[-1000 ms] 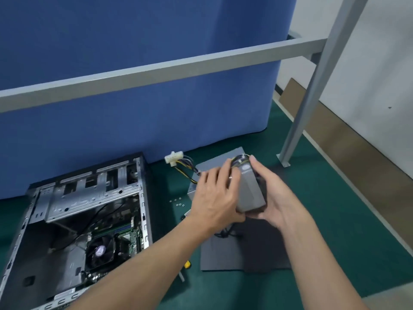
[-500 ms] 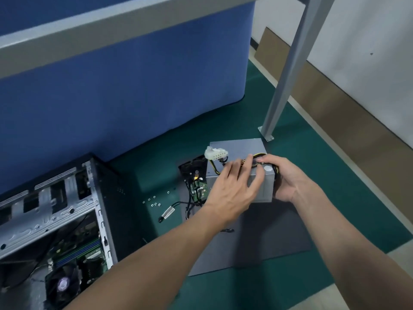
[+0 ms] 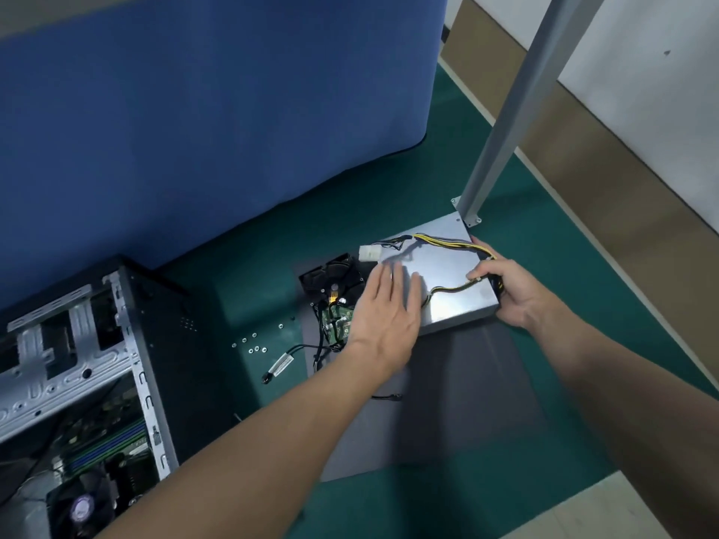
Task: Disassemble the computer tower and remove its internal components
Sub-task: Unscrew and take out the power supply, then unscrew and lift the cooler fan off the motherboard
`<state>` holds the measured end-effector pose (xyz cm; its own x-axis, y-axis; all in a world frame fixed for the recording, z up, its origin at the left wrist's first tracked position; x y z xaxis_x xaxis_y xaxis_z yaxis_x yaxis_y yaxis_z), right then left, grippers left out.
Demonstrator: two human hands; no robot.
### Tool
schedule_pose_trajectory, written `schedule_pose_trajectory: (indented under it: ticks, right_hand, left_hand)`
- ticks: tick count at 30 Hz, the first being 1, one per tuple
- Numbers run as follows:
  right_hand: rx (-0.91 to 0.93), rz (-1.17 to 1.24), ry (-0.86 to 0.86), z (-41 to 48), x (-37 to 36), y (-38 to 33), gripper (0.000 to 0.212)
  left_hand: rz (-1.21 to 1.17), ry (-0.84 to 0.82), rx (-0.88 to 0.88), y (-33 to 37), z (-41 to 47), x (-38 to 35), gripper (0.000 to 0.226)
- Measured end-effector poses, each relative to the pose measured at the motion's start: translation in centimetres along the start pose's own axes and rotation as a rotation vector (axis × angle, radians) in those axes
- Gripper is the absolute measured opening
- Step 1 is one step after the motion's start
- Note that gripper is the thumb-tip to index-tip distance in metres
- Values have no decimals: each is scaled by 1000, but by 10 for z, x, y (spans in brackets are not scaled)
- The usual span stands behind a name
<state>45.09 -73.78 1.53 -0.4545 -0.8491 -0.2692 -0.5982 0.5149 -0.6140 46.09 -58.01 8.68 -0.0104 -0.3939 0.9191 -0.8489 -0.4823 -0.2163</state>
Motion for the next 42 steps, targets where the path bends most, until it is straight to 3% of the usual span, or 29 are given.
schedule_pose_trajectory:
  ticks: [5, 11, 15, 18, 21, 23, 27, 31, 33, 36, 42]
  right_hand:
    - [-107, 52, 75, 7, 4, 28, 44]
    - [59, -44, 165, 5, -7, 8, 40]
    - [153, -345, 326, -3, -8, -7, 42]
    - [272, -732, 569, -21, -14, -14, 44]
    - [461, -1180, 812, -48, -36, -8, 55]
    - [552, -1224, 853, -65, -52, -1, 53]
    - [799, -1180, 744, -103, -108, 28, 37]
    - [998, -1165, 475, -142, -179, 94, 29]
    - [928, -1200, 285, -141, -206, 137, 24]
    - [636, -1304, 66, -123, -232, 196, 24]
    - [474, -1525, 66, -103, -270, 238, 17]
  left_hand:
    - [-54, -103, -19, -4, 4, -23, 74]
    - [-109, -119, 15, -9, 1, -29, 72]
    - [-171, -128, 20, -11, -15, -28, 80]
    - [-230, -106, 20, -7, -34, -26, 78]
    - [-269, 29, -35, 2, -52, -14, 75]
    - [-306, 143, -60, 4, -69, -3, 71]
    - [-417, 322, 97, -24, -131, 0, 66]
    - [-481, 330, 389, -65, -217, -41, 57]
    - [-475, 340, 510, -81, -260, -61, 51]
    - [-482, 350, 636, -90, -314, -84, 48]
    - [-484, 167, 843, -95, -379, -132, 57]
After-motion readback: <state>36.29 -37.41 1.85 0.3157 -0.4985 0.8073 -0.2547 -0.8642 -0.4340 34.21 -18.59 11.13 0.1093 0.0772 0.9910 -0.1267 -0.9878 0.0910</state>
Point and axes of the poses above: each hand's wrist, its own z-axis towards the middle knuckle, its own x-axis out of the back of the hand, y = z × x, the point moved 10 cm from there along z, towards the middle knuckle, and after that the axes turned 7 degrees about -x, right-handed, at the moved point
